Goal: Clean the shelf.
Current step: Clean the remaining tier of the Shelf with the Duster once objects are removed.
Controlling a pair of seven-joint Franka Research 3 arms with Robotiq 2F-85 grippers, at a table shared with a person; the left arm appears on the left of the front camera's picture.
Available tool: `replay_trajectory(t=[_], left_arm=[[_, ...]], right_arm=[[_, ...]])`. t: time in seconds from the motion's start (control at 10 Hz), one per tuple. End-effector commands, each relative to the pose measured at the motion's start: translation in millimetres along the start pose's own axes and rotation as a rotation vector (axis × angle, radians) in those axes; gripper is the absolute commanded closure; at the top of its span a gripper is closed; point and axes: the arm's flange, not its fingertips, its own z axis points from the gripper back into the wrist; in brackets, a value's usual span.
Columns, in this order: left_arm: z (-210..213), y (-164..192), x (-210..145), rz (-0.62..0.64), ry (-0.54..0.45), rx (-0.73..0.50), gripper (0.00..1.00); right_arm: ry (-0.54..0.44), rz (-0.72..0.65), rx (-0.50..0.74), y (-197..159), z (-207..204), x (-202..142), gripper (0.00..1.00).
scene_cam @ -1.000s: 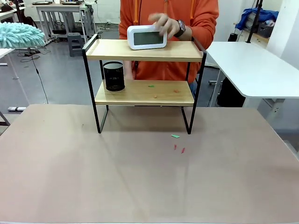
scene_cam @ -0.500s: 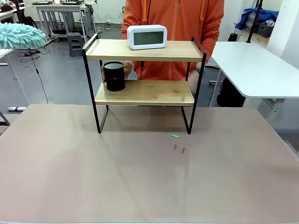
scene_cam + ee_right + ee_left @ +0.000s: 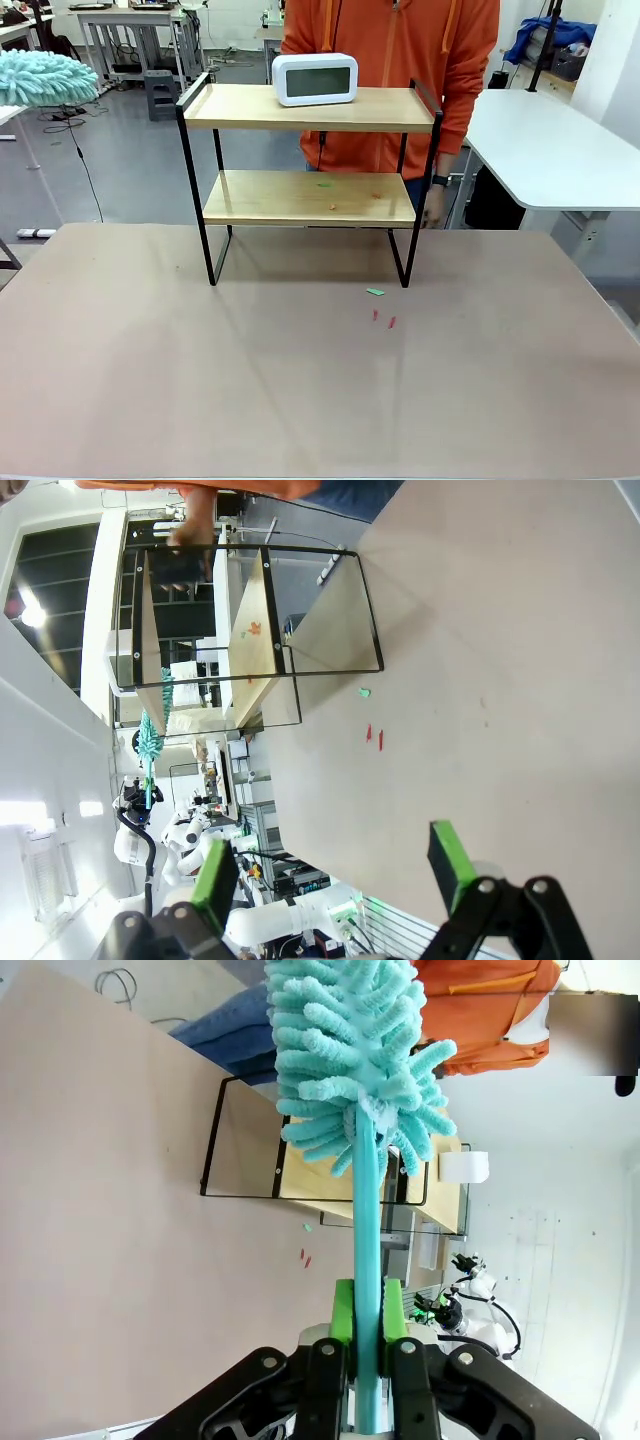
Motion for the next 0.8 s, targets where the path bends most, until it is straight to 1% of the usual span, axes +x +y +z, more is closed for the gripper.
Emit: replay_trajectory(t=[0.0, 0.1, 0.2, 0.3, 0.5, 0.6, 0.7], left_arm=[[7.3, -11.5, -17.9, -0.070, 0.026, 0.014, 0.88], [24.6, -18.2, -32.9, -0.124, 0.044, 0.028, 0.88], [42.9, -28.2, -54.3, -0.176, 0.168, 0.010, 0.88], [57.6, -37.9, -78.3, -0.263, 0.330, -0.037, 0.88], [63.6, -56.1, -120.0, -0.472, 0.593, -0.064, 0.88], [56.4, -63.3, -131.4, -0.518, 0.665, -0.063, 0.88], [46.5, -68.0, -142.2, -0.558, 0.729, -0.020, 0.88]], right_arm=[[-0.012, 0.018, 0.024, 1.8, -1.0, 1.0, 0.00], [-0.012, 0.018, 0.024, 1.8, -1.0, 1.0, 0.00], [-0.012, 0.018, 0.024, 1.8, -1.0, 1.0, 0.00], [-0.012, 0.018, 0.024, 1.8, -1.0, 1.0, 0.00], [-0.012, 0.018, 0.024, 1.8, -1.0, 1.0, 0.00], [-0.012, 0.018, 0.024, 1.8, -1.0, 1.0, 0.00], [-0.012, 0.018, 0.024, 1.8, -1.0, 1.0, 0.00]])
